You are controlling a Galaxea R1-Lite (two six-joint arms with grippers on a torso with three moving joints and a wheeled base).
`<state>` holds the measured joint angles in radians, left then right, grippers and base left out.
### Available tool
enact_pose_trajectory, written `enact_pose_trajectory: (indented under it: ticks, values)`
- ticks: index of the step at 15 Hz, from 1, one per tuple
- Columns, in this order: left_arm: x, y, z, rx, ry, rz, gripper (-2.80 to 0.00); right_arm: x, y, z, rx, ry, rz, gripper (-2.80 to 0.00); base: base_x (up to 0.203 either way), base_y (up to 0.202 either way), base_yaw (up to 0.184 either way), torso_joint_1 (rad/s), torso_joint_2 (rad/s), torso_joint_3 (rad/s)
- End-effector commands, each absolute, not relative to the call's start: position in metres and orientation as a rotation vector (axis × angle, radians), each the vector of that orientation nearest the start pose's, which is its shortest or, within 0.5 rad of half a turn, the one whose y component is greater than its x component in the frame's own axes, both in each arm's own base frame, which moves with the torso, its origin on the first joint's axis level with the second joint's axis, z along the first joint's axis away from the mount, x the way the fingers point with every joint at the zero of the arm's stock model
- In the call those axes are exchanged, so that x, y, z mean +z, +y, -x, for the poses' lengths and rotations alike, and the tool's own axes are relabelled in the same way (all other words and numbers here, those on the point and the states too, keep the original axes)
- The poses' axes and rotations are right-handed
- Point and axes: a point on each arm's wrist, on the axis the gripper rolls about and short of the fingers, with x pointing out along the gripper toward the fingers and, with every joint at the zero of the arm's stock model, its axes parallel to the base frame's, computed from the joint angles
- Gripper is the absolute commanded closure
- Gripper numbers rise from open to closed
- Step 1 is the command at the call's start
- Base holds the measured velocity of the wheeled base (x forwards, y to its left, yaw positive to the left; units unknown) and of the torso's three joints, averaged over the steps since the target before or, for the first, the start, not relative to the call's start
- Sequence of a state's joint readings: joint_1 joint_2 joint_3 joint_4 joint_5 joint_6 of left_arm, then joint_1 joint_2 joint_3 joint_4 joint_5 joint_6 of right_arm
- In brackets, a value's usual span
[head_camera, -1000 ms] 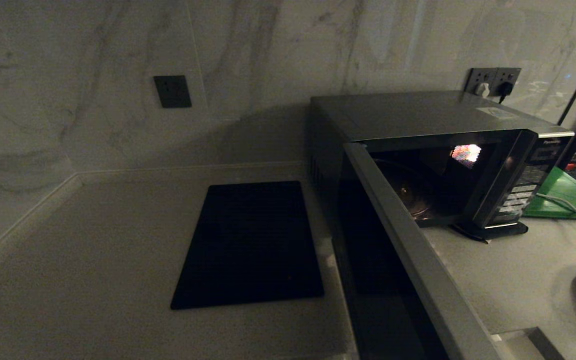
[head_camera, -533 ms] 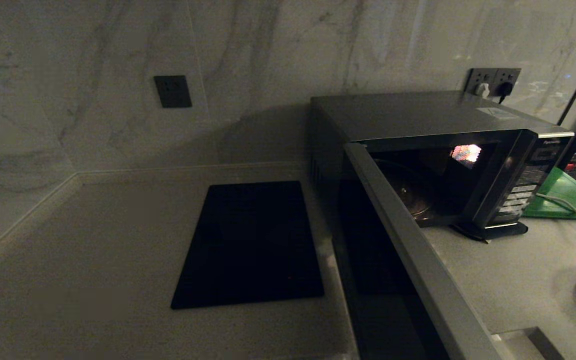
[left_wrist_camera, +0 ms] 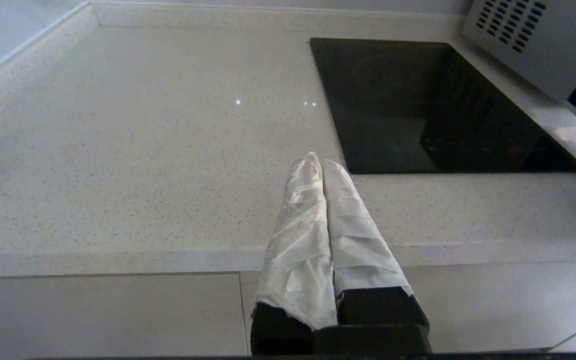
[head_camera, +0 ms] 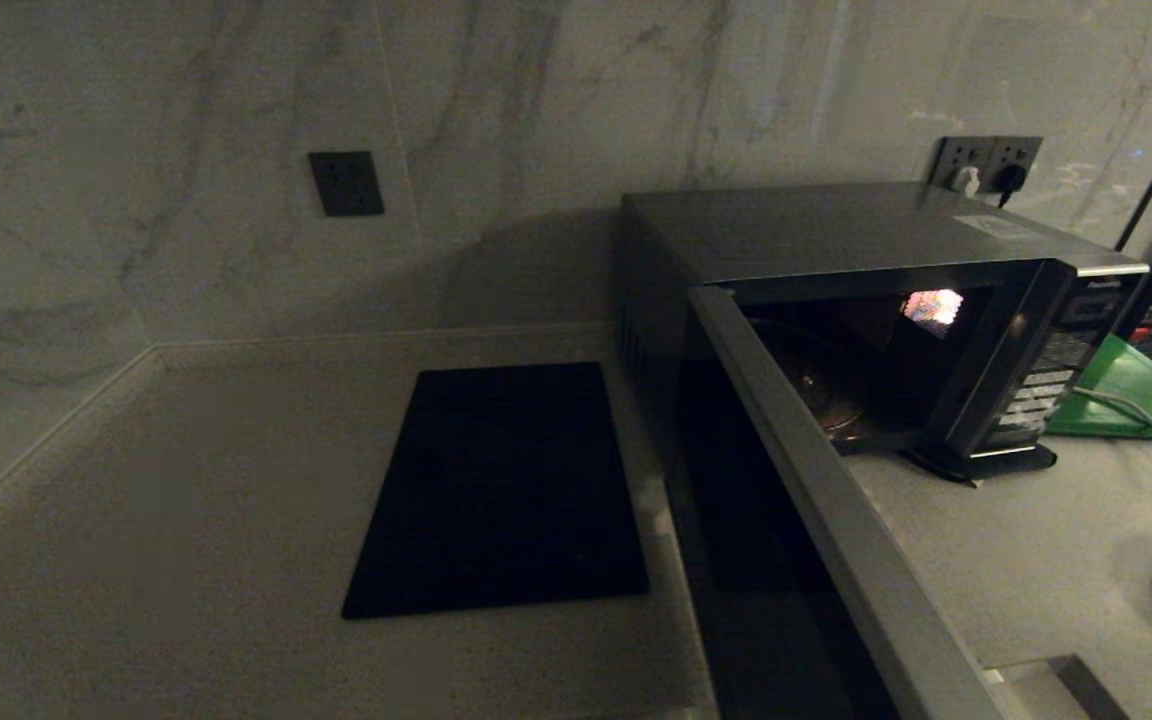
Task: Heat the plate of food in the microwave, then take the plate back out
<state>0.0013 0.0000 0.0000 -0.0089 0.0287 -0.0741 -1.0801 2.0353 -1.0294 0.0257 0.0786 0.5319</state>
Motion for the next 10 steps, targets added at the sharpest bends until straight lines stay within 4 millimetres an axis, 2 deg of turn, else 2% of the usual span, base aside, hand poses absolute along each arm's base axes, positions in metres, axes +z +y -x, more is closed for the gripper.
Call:
enact_pose_trajectory:
  ticks: [1,3,5,7,10]
  values:
    - [0.076,0.001,0.023,0.030,-0.009,0.074,0.00,0.081,-0.301,-0.161,-1.155,0.626,-1.039,-2.80,0.000,0.000,0.000,0.000,0.00,0.000]
    - [0.076,0.001,0.023,0.030,-0.009,0.075,0.00,0.101,-0.296,-0.157,-1.133,0.571,-1.021,-2.80,0.000,0.000,0.000,0.000,0.00,0.000]
    - [0.076,0.001,0.023,0.030,-0.009,0.075,0.00,0.135,-0.284,-0.152,-1.111,0.481,-0.969,-2.80,0.000,0.000,0.000,0.000,0.00,0.000]
    - [0.076,0.001,0.023,0.030,-0.009,0.075,0.00,0.182,-0.264,-0.148,-1.070,0.382,-0.897,-2.80,0.000,0.000,0.000,0.000,0.00,0.000]
    - [0.076,0.001,0.023,0.030,-0.009,0.075,0.00,0.266,-0.222,-0.150,-0.967,0.311,-0.805,-2.80,0.000,0.000,0.000,0.000,0.00,0.000]
